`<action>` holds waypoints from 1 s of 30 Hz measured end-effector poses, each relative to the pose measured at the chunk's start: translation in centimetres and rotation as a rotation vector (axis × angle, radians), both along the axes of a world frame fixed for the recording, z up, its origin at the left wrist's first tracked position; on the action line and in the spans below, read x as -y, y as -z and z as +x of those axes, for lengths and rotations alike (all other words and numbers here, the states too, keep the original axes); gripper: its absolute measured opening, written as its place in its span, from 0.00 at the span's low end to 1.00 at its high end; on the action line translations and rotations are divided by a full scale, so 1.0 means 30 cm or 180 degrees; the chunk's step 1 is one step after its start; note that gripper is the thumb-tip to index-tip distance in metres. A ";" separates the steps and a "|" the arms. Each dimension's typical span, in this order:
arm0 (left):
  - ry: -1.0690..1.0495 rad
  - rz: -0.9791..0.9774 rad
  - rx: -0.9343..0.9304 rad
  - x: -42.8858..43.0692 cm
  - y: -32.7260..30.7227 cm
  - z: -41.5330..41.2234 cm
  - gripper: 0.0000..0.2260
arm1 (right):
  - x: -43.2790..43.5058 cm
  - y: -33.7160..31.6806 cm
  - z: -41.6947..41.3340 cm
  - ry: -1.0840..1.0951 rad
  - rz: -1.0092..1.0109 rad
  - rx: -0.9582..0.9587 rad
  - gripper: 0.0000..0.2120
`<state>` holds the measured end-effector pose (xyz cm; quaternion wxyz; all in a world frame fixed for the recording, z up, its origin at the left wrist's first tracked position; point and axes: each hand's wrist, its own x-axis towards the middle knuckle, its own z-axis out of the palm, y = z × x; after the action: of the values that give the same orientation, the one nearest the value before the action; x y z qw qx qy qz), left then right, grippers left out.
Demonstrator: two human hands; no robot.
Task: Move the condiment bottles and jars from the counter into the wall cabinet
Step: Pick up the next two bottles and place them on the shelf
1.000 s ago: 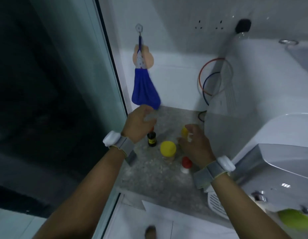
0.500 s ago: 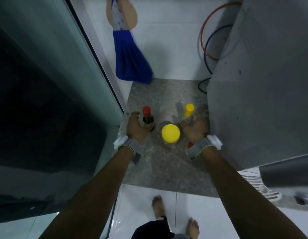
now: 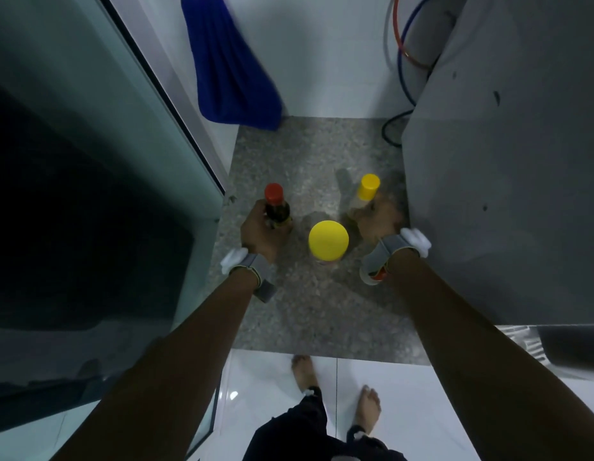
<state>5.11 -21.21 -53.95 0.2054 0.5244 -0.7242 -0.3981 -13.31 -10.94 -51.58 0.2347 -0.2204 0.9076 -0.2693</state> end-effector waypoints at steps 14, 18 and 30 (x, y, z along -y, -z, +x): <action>-0.0120 -0.0339 -0.0427 -0.058 -0.161 0.069 0.19 | -0.069 -0.206 0.023 -0.0282 -0.0852 -0.0210 0.15; -0.0149 -0.0423 -0.0776 -0.096 -0.325 0.095 0.22 | -0.118 -0.336 0.064 -0.0467 -0.1282 -0.0237 0.14; -0.0059 -0.1182 -0.1145 -0.323 -0.887 0.170 0.12 | -0.322 -0.793 0.204 -0.1129 -0.2289 -0.0288 0.14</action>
<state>10.21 -11.52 -27.34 0.4274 0.4050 -0.7318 -0.3433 -7.20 -1.27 -27.80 0.1452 -0.4532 0.7129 -0.5150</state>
